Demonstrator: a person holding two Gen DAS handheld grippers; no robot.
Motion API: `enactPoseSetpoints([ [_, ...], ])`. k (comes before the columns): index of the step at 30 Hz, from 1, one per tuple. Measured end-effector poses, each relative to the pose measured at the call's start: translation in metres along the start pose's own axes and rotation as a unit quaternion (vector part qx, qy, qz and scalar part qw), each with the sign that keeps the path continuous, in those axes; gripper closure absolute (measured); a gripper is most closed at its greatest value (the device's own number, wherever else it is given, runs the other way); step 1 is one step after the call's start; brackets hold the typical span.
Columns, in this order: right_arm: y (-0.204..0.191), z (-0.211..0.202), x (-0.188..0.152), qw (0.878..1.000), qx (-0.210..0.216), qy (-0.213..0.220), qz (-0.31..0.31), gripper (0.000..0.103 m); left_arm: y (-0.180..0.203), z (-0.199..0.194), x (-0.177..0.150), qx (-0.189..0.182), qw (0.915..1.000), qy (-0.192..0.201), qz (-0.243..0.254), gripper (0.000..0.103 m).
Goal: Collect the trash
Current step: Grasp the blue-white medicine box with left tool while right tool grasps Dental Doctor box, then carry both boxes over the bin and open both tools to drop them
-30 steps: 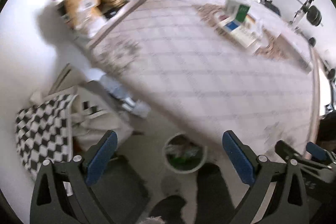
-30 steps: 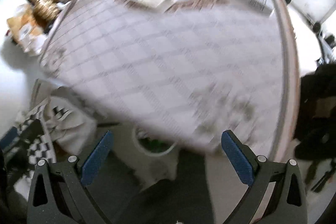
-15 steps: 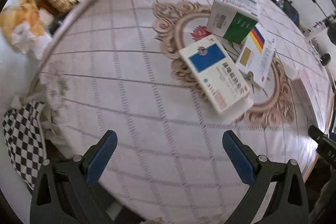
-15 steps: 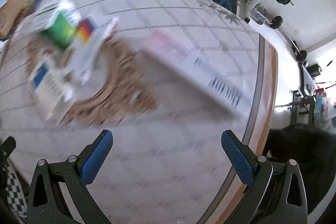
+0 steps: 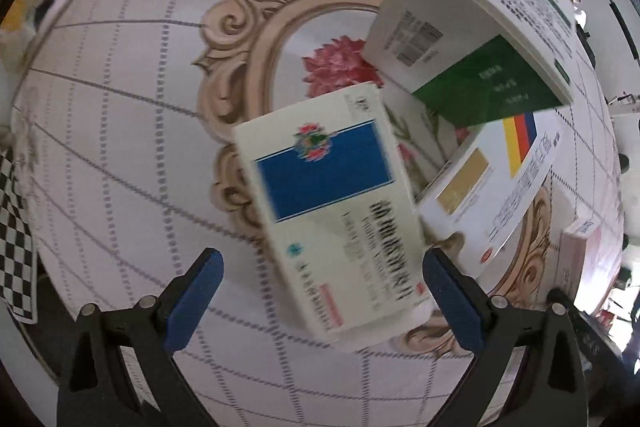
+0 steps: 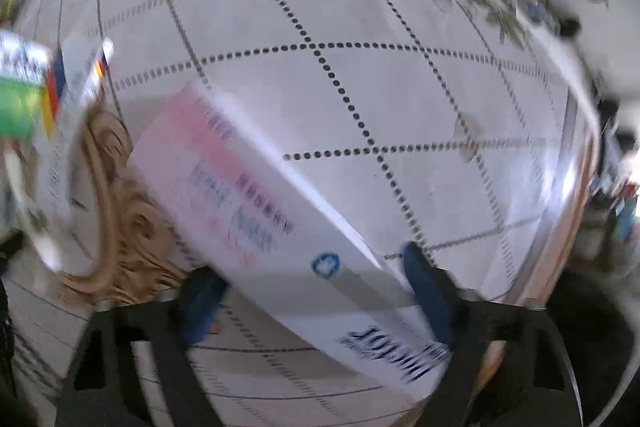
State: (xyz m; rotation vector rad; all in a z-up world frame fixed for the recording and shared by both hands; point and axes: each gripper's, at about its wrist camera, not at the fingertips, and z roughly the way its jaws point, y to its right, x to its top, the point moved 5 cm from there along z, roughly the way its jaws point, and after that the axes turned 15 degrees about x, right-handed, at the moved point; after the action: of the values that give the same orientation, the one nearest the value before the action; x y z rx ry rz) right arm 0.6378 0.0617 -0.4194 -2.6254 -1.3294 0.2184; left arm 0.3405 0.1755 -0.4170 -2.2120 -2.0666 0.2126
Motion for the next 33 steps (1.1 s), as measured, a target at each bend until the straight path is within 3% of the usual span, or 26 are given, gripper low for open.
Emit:
enactPoseSetpoints([
  [2, 0.002, -0.002, -0.006, 0.997, 0.051, 0.004, 0.061, 0.033, 0.000, 0.003, 0.002, -0.003, 0.9999, -0.005, -0.011, 0.002],
  [5, -0.003, -0.002, -0.018, 0.984, 0.131, -0.003, 0.122, 0.033, -0.003, 0.008, 0.003, -0.015, 0.9996, -0.011, -0.019, 0.023],
  [7, -0.011, -0.005, -0.023, 0.983, 0.147, -0.005, 0.106, 0.029, -0.009, 0.007, 0.002, -0.014, 0.9999, 0.001, -0.010, 0.027],
  [9, -0.016, -0.008, -0.031, 0.990, 0.120, -0.003, 0.075, 0.022, -0.008, 0.007, -0.009, -0.005, 0.9996, 0.019, 0.019, 0.028],
  [13, -0.024, 0.006, -0.045, 0.998, 0.063, -0.010, 0.013, 0.022, -0.018, 0.011, -0.049, 0.023, 0.9913, 0.054, 0.118, 0.027],
  [14, -0.025, 0.008, -0.050, 0.998, 0.055, -0.008, 0.009, 0.027, -0.021, 0.012, -0.059, 0.021, 0.9891, 0.053, 0.136, 0.028],
  [16, -0.028, 0.004, -0.061, 1.000, 0.026, 0.015, -0.006, 0.051, -0.029, 0.017, -0.079, 0.021, 0.9865, 0.047, 0.156, 0.028],
  [17, -0.030, 0.004, -0.069, 0.999, 0.038, 0.014, 0.000, 0.050, -0.036, 0.020, -0.090, 0.014, 0.9865, 0.035, 0.160, 0.028],
  [19, -0.031, 0.007, -0.092, 0.998, 0.063, 0.002, 0.020, 0.051, -0.046, 0.026, -0.101, 0.000, 0.9883, 0.016, 0.152, 0.027],
  [24, -0.033, 0.016, -0.156, 0.995, 0.086, -0.015, 0.050, 0.051, -0.065, 0.028, -0.102, -0.037, 0.9924, 0.011, 0.117, 0.026],
  [30, -0.049, 0.020, -0.178, 0.996, 0.064, -0.003, 0.063, 0.041, -0.079, 0.035, -0.097, -0.015, 0.9979, -0.008, 0.062, 0.026],
  [33, -0.055, 0.021, -0.171, 0.997, 0.048, 0.006, 0.056, 0.041, -0.072, 0.031, -0.093, -0.015, 0.9995, -0.024, 0.017, 0.026],
])
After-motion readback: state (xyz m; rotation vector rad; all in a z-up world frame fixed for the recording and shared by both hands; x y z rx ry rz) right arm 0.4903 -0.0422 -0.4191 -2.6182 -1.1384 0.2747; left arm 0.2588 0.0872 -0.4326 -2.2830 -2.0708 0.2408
